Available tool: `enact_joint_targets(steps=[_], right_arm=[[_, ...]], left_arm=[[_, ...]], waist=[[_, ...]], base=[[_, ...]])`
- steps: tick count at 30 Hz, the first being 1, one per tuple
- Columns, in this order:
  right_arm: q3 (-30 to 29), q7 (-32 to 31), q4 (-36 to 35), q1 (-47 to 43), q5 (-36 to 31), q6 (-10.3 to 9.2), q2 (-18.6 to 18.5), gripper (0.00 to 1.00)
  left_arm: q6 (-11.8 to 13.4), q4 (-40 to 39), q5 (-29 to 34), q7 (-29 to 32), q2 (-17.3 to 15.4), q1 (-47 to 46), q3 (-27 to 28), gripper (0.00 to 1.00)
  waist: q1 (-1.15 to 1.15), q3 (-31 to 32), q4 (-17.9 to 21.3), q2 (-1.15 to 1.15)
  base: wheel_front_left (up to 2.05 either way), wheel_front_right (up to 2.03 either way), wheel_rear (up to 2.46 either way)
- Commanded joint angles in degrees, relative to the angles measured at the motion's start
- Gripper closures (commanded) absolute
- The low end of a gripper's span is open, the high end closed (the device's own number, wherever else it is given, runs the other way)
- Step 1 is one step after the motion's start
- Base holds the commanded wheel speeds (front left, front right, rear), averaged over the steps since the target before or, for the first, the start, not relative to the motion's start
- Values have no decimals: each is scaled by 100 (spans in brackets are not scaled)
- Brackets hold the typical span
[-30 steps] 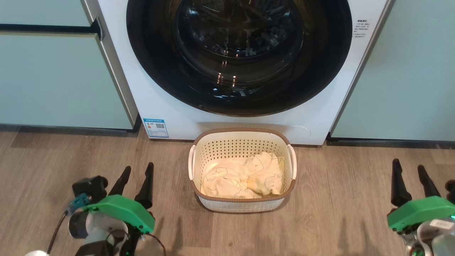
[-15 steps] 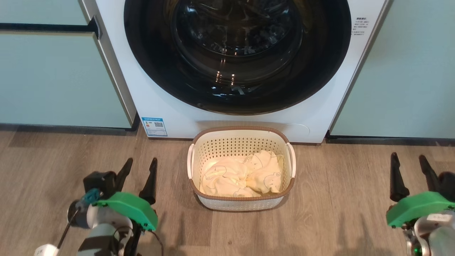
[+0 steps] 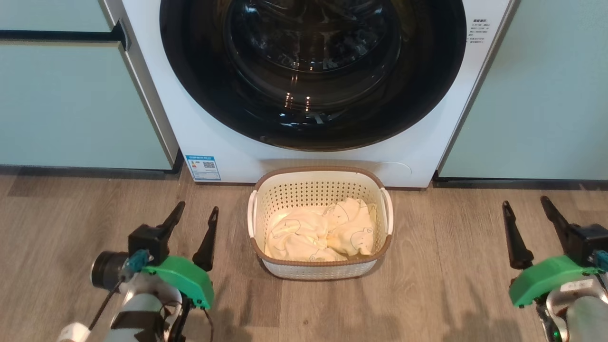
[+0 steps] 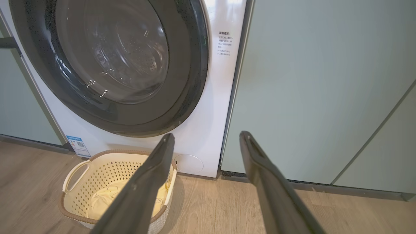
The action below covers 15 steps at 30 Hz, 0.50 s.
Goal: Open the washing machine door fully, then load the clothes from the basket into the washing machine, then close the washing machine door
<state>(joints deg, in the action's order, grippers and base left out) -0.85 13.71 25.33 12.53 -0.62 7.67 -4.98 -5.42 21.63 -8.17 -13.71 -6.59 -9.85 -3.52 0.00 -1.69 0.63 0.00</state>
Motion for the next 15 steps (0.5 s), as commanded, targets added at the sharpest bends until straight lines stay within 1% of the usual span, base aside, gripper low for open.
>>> enact_joint_targets(steps=[1, 4, 15], right_arm=[[137, 92, -147, 378, -185, -18, -99, 0], [140, 129, -141, 403, -344, -19, -102, 0], [26, 129, -162, 386, -182, -19, -53, 0]], left_arm=[[8, -129, 186, -92, -169, -390, 204, 0], [14, -107, 346, -129, -169, -414, 203, 0], [28, -63, 351, -129, -115, -434, 238, 0]], waist=[[0, 0, 5, 0], [0, -12, 13, 0], [0, -33, 10, 0]], base=[[0, 0, 0], [0, 0, 0], [0, 0, 0]])
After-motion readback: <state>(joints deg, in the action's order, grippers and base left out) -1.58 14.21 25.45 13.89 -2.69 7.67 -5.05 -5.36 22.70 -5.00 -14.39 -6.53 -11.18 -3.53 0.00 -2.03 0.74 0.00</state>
